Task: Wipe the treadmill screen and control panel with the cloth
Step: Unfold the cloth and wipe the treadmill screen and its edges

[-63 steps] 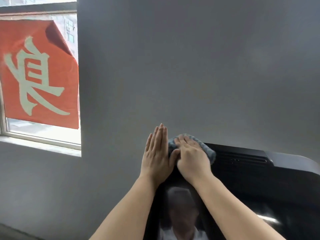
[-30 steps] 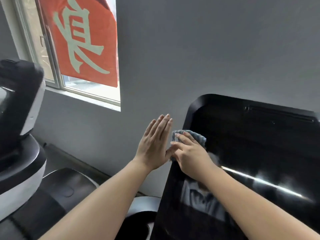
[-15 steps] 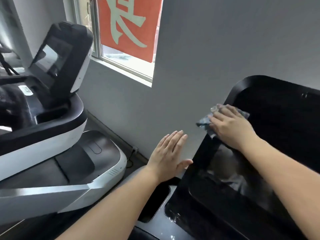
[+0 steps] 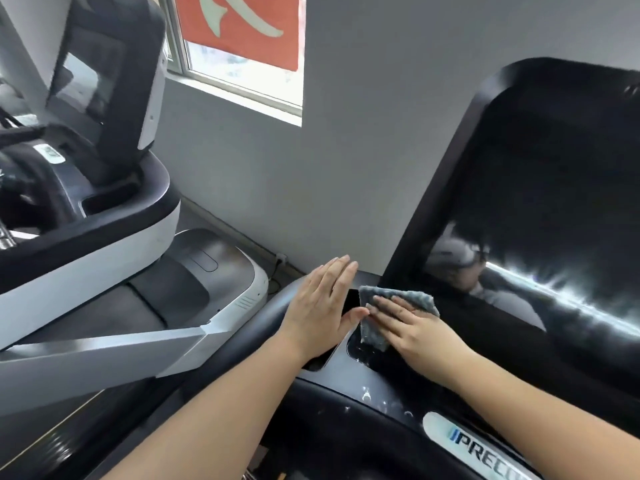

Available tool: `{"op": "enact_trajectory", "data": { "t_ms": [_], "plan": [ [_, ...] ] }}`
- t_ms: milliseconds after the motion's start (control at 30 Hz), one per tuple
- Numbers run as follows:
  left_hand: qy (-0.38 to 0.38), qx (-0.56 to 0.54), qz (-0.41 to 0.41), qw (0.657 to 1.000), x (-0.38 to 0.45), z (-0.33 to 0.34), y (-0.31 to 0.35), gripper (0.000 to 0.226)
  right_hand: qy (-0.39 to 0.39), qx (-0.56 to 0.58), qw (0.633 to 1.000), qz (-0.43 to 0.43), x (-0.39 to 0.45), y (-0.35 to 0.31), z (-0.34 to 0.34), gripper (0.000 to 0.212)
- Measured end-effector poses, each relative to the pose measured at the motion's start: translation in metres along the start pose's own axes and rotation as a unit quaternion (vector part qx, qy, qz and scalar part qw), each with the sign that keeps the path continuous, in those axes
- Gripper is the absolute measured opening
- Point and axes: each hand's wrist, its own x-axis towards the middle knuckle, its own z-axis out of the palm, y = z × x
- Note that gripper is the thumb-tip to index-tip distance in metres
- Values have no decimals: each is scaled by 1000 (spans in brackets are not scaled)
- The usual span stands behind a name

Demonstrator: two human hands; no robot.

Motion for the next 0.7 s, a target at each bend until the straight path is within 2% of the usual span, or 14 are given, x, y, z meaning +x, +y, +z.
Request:
{"op": "enact_trajectory", "data": {
  "t_ms": [67, 167, 233, 267, 333, 433, 500, 533, 633, 700],
  "plan": [
    [-6, 6, 5, 1000, -1, -9, -2, 71, -3, -12, 1000, 3, 1, 11, -5, 47],
    [-15, 8, 0, 1000, -8, -20, -3, 71, 25, 13, 991, 130, 18, -11, -10, 45],
    [-22, 9, 5, 1000, -20, -21, -1, 70, 15, 86, 977, 195, 25, -50, 0, 42],
    [-26, 9, 11, 1000, -27, -20, 1, 69, 0, 133, 969, 209, 27, -72, 10, 43],
    [-35, 7, 26, 999, -42, -16, 5, 68, -75, 254, 941, 212, 26, -103, 20, 57],
    [-75, 8, 44, 996, -62, -9, 9, 68, -91, 285, 931, 211, 28, -107, 13, 57],
    [-111, 20, 39, 993, -74, 0, 11, 71, -167, 322, 907, 213, 29, -98, 0, 55],
    [-128, 22, 32, 991, -80, 7, 12, 73, -199, 324, 902, 206, 26, -95, -4, 60],
    [-161, 4, 10, 987, -95, 26, 18, 76, -216, 333, 893, 212, 4, -90, -14, 97],
    [-173, -7, 14, 985, -98, 36, 27, 78, -214, 305, 902, 215, -24, -88, -11, 102]
  ]
}}
